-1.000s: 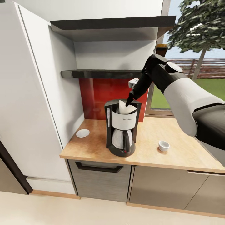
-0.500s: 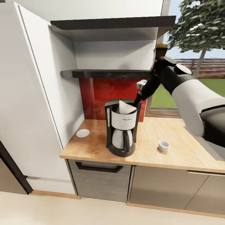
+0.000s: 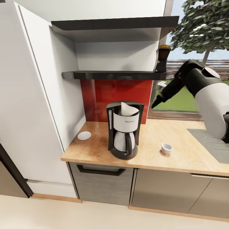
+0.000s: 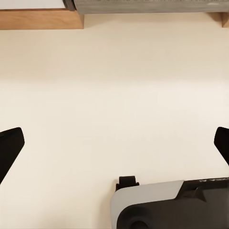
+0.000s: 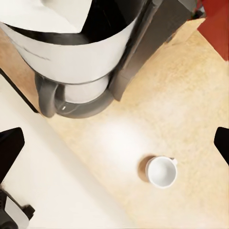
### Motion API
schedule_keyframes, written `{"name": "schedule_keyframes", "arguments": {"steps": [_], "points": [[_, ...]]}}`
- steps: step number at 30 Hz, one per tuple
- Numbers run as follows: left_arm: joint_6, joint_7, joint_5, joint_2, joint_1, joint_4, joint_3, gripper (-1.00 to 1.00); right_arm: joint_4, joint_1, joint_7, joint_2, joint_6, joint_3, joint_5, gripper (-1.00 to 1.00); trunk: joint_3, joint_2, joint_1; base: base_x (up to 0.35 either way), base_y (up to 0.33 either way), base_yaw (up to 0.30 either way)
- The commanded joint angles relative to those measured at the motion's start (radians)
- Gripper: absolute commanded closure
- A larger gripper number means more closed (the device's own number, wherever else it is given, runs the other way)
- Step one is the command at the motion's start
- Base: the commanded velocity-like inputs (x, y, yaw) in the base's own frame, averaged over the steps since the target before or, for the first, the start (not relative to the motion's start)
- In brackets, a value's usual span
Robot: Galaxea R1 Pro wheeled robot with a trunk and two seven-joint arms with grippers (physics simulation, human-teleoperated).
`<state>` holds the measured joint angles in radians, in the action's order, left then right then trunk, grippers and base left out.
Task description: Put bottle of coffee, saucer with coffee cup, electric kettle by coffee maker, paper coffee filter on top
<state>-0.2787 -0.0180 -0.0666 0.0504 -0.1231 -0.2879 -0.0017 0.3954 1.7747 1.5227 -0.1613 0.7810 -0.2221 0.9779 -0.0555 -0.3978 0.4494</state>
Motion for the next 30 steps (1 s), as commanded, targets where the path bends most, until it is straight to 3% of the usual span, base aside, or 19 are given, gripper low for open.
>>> {"name": "schedule_keyframes", "arguments": {"steps": [1, 4, 8, 10, 13, 16, 18, 19, 20, 22, 24, 25, 27, 30], "points": [[-0.004, 0.000, -0.007, 0.000, -0.001, 0.001, 0.000, -1.00, 0.001, -0.006, 0.008, -0.018, -0.009, 0.020, 0.005, -1.00, -0.002, -0.002, 0.001, 0.000, 0.000, 0.000], [-0.004, 0.000, -0.007, 0.000, -0.001, 0.001, 0.000, -1.00, 0.001, -0.038, 0.008, -0.048, -0.048, 0.068, 0.005, -1.00, -0.002, -0.002, 0.001, 0.000, 0.000, 0.000], [-0.005, 0.000, -0.008, 0.000, -0.001, 0.001, 0.000, -1.00, 0.004, -0.121, 0.005, -0.083, -0.112, 0.177, 0.005, -1.00, -0.002, -0.002, 0.001, 0.000, 0.000, 0.000], [-0.005, 0.000, -0.009, 0.000, -0.001, 0.000, 0.000, -1.00, 0.004, -0.175, -0.017, -0.101, -0.176, 0.279, 0.006, -1.00, -0.002, -0.002, 0.001, 0.000, 0.000, 0.000], [-0.004, 0.000, -0.011, 0.000, -0.002, -0.001, -0.001, -1.00, 0.005, -0.230, -0.085, -0.122, -0.256, 0.392, 0.007, -1.00, -0.002, -0.002, 0.001, 0.000, 0.000, 0.000], [-0.004, 0.000, -0.012, -0.001, -0.003, -0.004, -0.001, -1.00, 0.005, -0.305, -0.200, -0.140, -0.343, 0.542, 0.007, -1.00, -0.002, -0.002, 0.001, 0.000, 0.000, 0.000], [-0.004, 0.000, -0.012, -0.001, -0.003, -0.006, -0.001, -1.00, 0.006, -0.336, -0.245, -0.146, -0.374, 0.604, 0.007, -1.00, -0.002, -0.002, 0.001, 0.000, 0.000, 0.000], [-0.005, 0.000, -0.013, -0.002, -0.004, -0.008, -0.002, -1.00, 0.006, -0.386, -0.312, -0.152, -0.422, 0.695, 0.007, -1.00, -0.002, -0.002, 0.001, 0.000, 0.000, 0.000], [-0.005, 0.000, -0.013, -0.004, -0.005, -0.011, -0.003, -1.00, 0.007, -0.455, -0.406, -0.156, -0.507, 0.811, 0.007, -1.00, -0.002, -0.002, 0.001, 0.000, 0.000, 0.000], [-0.006, 0.001, -0.014, -0.007, -0.006, -0.012, -0.004, -1.00, 0.008, -0.515, -0.505, -0.158, -0.607, 0.907, 0.007, -1.00, -0.002, -0.002, 0.001, 0.000, 0.000, 0.000], [-0.007, 0.001, -0.014, -0.008, -0.006, -0.012, -0.004, -1.00, 0.007, -0.552, -0.576, -0.158, -0.683, 0.964, 0.007, -1.00, -0.002, -0.002, 0.001, 0.000, 0.000, 0.000], [-0.010, 0.000, -0.015, -0.006, -0.006, -0.013, -0.004, -1.00, 0.008, -0.599, -0.667, -0.158, -0.766, 1.021, 0.008, -1.00, -0.002, -0.002, 0.001, 0.000, 0.000, 0.000], [-0.011, 0.000, -0.014, -0.004, -0.006, -0.014, -0.005, -1.00, 0.008, -0.635, -0.731, -0.157, -0.811, 1.051, 0.007, -1.00, -0.002, -0.002, 0.001, 0.000, 0.000, 0.000], [-0.013, 0.000, -0.014, -0.003, -0.007, -0.015, -0.005, -1.00, 0.007, -0.725, -0.889, -0.154, -0.905, 1.105, 0.007, -1.00, -0.002, -0.002, 0.001, -0.053, 0.068, 0.000]]}}
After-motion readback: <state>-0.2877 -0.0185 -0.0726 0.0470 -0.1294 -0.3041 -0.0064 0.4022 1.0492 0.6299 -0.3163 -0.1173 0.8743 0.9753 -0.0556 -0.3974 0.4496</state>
